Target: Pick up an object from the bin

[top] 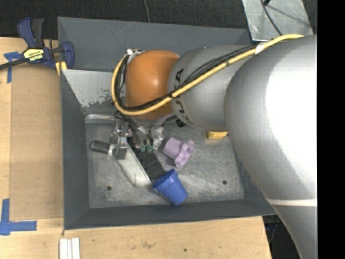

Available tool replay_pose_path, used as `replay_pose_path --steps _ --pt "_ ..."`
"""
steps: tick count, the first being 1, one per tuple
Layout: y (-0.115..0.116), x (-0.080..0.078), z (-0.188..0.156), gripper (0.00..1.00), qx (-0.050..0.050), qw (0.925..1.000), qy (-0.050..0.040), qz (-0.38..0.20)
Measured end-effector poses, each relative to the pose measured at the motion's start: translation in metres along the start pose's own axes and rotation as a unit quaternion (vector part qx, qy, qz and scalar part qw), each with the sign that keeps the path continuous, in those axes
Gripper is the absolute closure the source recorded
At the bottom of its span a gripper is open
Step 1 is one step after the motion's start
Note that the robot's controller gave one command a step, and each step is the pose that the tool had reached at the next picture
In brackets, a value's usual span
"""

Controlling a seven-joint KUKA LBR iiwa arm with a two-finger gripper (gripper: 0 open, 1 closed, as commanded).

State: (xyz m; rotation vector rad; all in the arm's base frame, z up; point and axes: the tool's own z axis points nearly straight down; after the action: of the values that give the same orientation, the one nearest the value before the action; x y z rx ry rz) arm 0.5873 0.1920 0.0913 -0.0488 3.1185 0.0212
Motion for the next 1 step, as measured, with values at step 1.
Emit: replay_pose_path --steps 1 --pt "-0.0082 0.0082 -0.1082 1.0 0.006 0.9989 0.01 -0.045"
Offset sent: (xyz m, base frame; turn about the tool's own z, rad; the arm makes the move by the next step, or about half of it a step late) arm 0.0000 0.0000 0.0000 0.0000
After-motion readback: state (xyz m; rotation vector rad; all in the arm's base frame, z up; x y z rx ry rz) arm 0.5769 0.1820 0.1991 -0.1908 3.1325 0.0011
